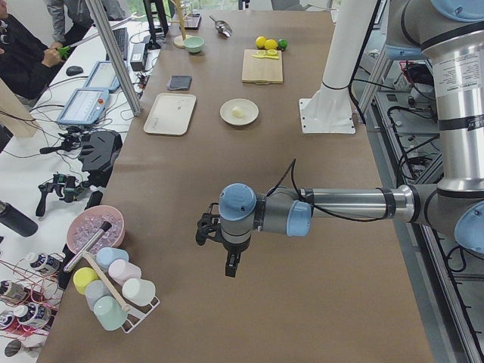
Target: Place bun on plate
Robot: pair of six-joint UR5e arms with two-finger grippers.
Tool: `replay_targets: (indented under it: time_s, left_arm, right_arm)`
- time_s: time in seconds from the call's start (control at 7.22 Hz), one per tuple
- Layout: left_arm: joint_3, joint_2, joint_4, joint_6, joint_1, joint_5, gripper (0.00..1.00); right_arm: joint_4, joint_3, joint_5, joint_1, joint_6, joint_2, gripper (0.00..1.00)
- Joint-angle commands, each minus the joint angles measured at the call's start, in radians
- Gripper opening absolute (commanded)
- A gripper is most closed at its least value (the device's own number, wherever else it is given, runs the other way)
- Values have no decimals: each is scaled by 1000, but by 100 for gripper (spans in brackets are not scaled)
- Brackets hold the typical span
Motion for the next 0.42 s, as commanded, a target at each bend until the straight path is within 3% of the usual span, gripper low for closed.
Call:
replay_targets:
  time_s: [0.0,0.28]
  left_arm:
    - [3,1,0,2,0,0,98]
    - [3,3,0,0,0,0,98]
  right_arm:
    - [0,1,2,0,-1,0,100]
    - [0,1,5,0,-1,0,100]
